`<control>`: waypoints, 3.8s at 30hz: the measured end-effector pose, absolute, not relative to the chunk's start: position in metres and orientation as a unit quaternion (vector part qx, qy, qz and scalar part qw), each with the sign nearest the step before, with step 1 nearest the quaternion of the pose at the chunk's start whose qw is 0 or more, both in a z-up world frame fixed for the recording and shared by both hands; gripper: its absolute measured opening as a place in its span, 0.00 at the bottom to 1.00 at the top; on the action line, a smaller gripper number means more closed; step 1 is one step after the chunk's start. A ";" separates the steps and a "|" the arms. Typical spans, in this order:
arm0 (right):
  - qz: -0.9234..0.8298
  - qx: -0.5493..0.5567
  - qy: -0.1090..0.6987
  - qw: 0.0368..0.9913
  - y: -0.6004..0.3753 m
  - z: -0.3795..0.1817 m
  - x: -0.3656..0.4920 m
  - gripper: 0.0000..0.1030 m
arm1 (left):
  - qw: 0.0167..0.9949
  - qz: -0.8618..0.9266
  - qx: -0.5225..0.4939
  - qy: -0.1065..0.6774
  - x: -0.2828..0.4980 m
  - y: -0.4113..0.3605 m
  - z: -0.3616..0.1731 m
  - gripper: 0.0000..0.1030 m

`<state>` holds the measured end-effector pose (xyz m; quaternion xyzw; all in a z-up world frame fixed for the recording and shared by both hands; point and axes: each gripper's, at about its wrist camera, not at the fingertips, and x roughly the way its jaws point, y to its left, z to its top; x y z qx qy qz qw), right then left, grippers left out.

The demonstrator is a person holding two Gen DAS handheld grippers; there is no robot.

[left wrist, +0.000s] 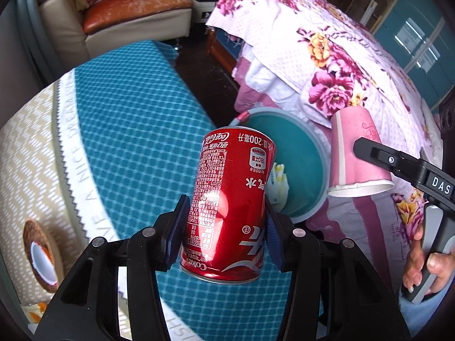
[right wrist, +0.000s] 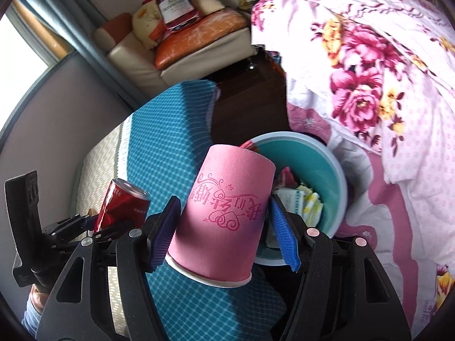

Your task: Collect trash

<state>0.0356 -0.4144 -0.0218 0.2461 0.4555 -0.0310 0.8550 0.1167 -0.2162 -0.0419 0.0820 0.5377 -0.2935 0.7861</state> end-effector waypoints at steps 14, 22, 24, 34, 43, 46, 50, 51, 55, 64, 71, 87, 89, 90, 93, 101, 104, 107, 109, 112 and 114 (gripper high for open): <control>-0.062 0.276 0.463 0.840 -0.466 -0.048 0.033 0.59 | 0.755 -0.317 0.114 0.562 0.124 -0.293 -0.073 0.49; -0.075 0.285 0.468 0.833 -0.480 -0.060 0.033 0.60 | 0.745 -0.324 0.126 0.569 0.126 -0.313 -0.086 0.49; -0.077 0.287 0.470 0.831 -0.482 -0.063 0.034 0.60 | 0.745 -0.323 0.135 0.568 0.124 -0.316 -0.089 0.51; -0.080 0.286 0.478 0.826 -0.479 -0.071 0.041 0.60 | 0.758 -0.317 0.144 0.552 0.119 -0.307 -0.085 0.77; -0.081 0.279 0.488 0.823 -0.469 -0.073 0.048 0.60 | 0.770 -0.318 0.133 0.537 0.115 -0.292 -0.077 0.86; -0.081 0.279 0.495 0.819 -0.467 -0.074 0.051 0.62 | 0.770 -0.318 0.125 0.538 0.115 -0.287 -0.075 0.87; -0.080 0.282 0.502 0.814 -0.464 -0.074 0.052 0.74 | 0.770 -0.321 0.117 0.538 0.114 -0.282 -0.073 0.88; -0.081 0.284 0.502 0.813 -0.463 -0.074 0.052 0.74 | 0.771 -0.321 0.116 0.537 0.113 -0.280 -0.072 0.88; -0.085 0.284 0.502 0.812 -0.457 -0.072 0.051 0.74 | 0.774 -0.320 0.109 0.536 0.112 -0.271 -0.069 0.89; -0.077 0.277 0.510 0.811 -0.434 -0.064 0.051 0.75 | 0.779 -0.309 0.085 0.539 0.106 -0.232 -0.064 0.89; -0.056 0.259 0.520 0.812 -0.401 -0.056 0.051 0.75 | 0.783 -0.291 0.068 0.545 0.099 -0.186 -0.064 0.89; 0.023 0.166 0.557 0.813 -0.273 -0.042 0.057 0.75 | 0.806 -0.218 0.015 0.550 0.073 -0.020 -0.060 0.89; 0.036 0.152 0.563 0.812 -0.253 -0.042 0.058 0.75 | 0.809 -0.205 0.007 0.551 0.069 0.006 -0.060 0.89; 0.046 0.143 0.567 0.810 -0.239 -0.042 0.058 0.75 | 0.810 -0.198 0.003 0.551 0.066 0.019 -0.060 0.89; 0.069 0.124 0.577 0.804 -0.208 -0.044 0.062 0.75 | 0.814 -0.178 -0.012 0.553 0.056 0.060 -0.059 0.89; 0.159 0.046 0.608 0.776 -0.092 -0.053 0.076 0.75 | 0.828 -0.117 -0.049 0.546 0.026 0.162 -0.060 0.89; 0.188 0.019 0.616 0.765 -0.054 -0.058 0.078 0.75 | 0.826 -0.103 -0.065 0.550 0.014 0.192 -0.068 0.89; 0.209 -0.005 0.623 0.754 -0.018 -0.063 0.078 0.75 | 0.821 -0.094 -0.077 0.559 0.002 0.212 -0.078 0.89; 0.221 -0.016 0.627 0.747 0.000 -0.068 0.079 0.75 | 0.818 -0.090 -0.085 0.562 -0.006 0.221 -0.085 0.89; 0.237 -0.023 0.633 0.737 0.023 -0.076 0.081 0.75 | 0.813 -0.092 -0.093 0.567 -0.012 0.230 -0.092 0.89; 0.243 -0.028 0.635 0.733 0.037 -0.082 0.082 0.75 | 0.811 -0.094 -0.092 0.570 -0.013 0.233 -0.096 0.89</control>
